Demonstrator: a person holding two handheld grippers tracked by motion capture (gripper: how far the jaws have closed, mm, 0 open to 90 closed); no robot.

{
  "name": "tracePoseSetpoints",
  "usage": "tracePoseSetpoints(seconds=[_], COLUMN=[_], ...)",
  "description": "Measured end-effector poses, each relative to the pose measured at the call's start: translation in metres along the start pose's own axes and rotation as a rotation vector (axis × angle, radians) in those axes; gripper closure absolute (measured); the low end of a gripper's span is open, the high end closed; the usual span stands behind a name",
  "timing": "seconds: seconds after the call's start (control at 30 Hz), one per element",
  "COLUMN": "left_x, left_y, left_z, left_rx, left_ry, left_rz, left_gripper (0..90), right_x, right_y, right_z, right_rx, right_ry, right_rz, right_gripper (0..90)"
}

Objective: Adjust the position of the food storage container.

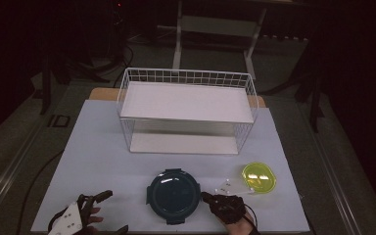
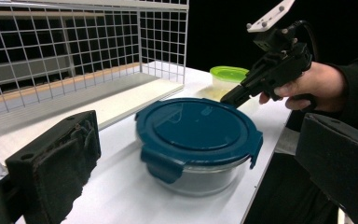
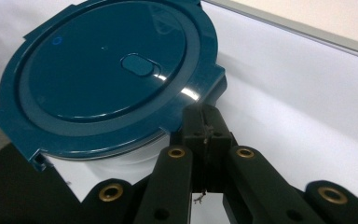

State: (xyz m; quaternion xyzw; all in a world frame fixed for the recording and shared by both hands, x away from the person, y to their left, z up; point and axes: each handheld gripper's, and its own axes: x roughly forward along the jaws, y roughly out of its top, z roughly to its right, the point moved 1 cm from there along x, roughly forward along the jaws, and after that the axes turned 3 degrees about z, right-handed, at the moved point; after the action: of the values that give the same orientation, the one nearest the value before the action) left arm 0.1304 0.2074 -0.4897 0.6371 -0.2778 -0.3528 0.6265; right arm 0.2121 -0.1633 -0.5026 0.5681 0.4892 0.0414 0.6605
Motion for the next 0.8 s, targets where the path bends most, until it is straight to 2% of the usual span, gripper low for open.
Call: tracePoseSetpoints(seconds=[0.33, 0.47, 0.53, 0.6, 0.67, 0.8], left_x=[0.0, 0.0, -0.001, -0.001, -0.001, 0.0], left_y=[0.0, 0.0, 0.0, -0.001, -0.001, -0.001], left_z=[0.001, 0.0, 0.0, 0.0, 0.0, 0.0], left_rx=[0.006, 0.001, -0.006, -0.008, -0.008, -0.003], left_ry=[-0.009, -0.01, -0.011, -0.014, -0.015, -0.018], left_rz=[-0.007, -0.006, -0.006, -0.006, -0.008, -0.012], left_gripper=[0.0, 0.0, 0.0, 0.0, 0.0, 0.0], right_x=[0.019, 0.02, 0.018, 0.019, 0.022, 0.025], right_y=[0.01, 0.012, 0.016, 0.014, 0.011, 0.011], right_z=[-0.02, -0.02, -0.019, -0.017, -0.016, -0.017], right_rx=[-0.038, -0.035, -0.042, -0.032, -0.022, -0.012], right_ry=[0.072, 0.079, 0.065, 0.056, 0.068, 0.074], right_rz=[-0.008, -0.007, 0.011, -0.003, -0.023, -0.031], right_gripper=[90.0, 90.0, 90.0, 90.0, 90.0, 90.0])
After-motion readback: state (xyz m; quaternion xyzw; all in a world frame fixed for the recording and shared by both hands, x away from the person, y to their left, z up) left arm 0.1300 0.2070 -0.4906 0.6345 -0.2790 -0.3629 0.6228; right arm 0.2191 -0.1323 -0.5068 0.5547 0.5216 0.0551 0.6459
